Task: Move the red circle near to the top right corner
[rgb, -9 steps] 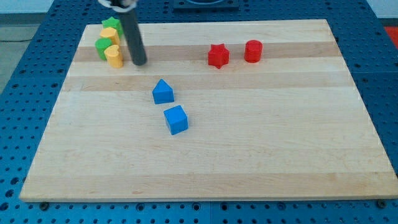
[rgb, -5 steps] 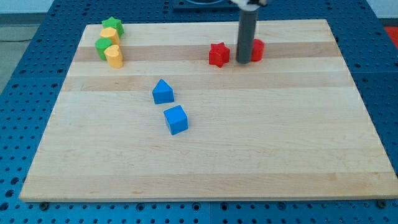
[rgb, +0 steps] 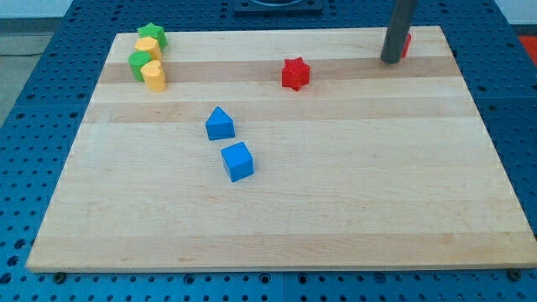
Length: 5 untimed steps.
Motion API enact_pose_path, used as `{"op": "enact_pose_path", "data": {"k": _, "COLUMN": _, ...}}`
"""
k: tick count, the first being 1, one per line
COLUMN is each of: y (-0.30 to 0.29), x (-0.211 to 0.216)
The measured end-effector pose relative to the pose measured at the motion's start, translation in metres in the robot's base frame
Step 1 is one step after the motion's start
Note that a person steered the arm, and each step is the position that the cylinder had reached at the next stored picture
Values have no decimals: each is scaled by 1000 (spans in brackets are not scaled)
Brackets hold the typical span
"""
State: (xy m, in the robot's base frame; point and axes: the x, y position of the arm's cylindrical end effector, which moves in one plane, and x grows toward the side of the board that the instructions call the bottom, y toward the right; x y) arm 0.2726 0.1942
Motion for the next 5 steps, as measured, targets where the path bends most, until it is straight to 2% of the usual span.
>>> {"op": "enact_pose_path", "data": {"k": 3, "y": 27, "x": -4}}
{"op": "enact_pose_path", "data": {"k": 5, "y": 20, "x": -38}}
